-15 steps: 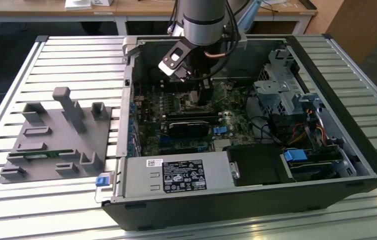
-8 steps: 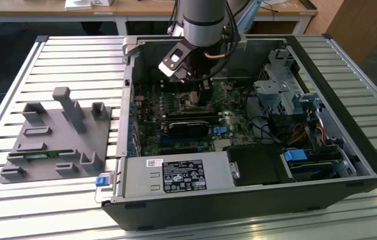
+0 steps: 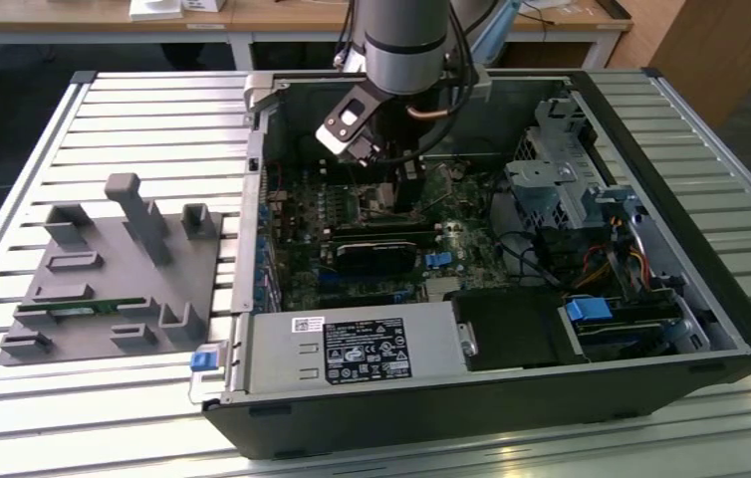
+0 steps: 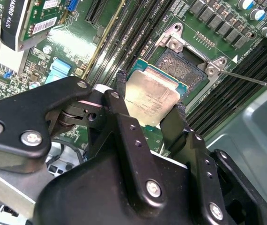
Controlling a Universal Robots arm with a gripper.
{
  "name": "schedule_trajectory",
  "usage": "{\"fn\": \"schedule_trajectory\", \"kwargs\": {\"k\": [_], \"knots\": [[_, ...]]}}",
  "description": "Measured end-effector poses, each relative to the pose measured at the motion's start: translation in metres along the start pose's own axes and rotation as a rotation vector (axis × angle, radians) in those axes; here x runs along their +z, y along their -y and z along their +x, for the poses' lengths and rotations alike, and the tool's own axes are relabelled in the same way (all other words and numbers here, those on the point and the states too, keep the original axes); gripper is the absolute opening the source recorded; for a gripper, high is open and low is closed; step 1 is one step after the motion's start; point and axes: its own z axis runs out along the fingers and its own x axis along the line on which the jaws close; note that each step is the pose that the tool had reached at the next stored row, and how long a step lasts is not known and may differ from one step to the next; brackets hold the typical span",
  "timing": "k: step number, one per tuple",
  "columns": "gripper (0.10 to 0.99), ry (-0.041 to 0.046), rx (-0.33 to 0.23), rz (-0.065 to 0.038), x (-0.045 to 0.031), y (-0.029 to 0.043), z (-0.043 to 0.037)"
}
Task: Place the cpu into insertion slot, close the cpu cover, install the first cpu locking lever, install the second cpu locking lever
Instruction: 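Place the cpu into insertion slot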
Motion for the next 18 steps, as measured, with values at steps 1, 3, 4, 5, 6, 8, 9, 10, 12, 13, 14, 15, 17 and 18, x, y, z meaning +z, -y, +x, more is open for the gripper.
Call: {"fn": "schedule_trajectory", "kwargs": {"k": [1, 3, 4, 5, 6, 8, 9, 10, 12, 13, 14, 15, 17, 18], "knots": [[0.541, -0.0001, 0.0, 0.0, 0.0004, 0.0, 0.0], [0.541, 0.0002, 0.0, 0.0, 0.0009, 0.0001, 0.0006], [0.541, 0.0001, 0.0, 0.0, 0.0012, 0.0001, 0.0012], [0.541, 0.0, 0.0, 0.0, 0.0014, 0.0001, 0.0018], [0.541, 0.0, 0.0, 0.0, 0.0017, 0.0, 0.0028], [0.541, 0.0001, 0.0, 0.0, 0.0021, 0.0001, 0.0044], [0.541, 0.0001, 0.0, 0.0, 0.0025, 0.0002, 0.0048], [0.541, 0.0, 0.0, 0.0, 0.0029, 0.0005, 0.0052], [0.541, 0.0001, 0.0, 0.0, 0.0038, 0.0007, 0.0068], [0.541, 0.0001, 0.0, 0.0, 0.0044, 0.0007, 0.0081], [0.541, 0.0002, 0.0, 0.0, 0.005, 0.0007, 0.0096], [0.541, 0.0001, 0.0, 0.0, 0.0058, 0.0007, 0.0112], [0.541, -0.0002, 0.0, 0.0, 0.0081, 0.001, 0.0135], [0.541, -0.0001, 0.0, 0.0, 0.0097, 0.0012, 0.014]]}}
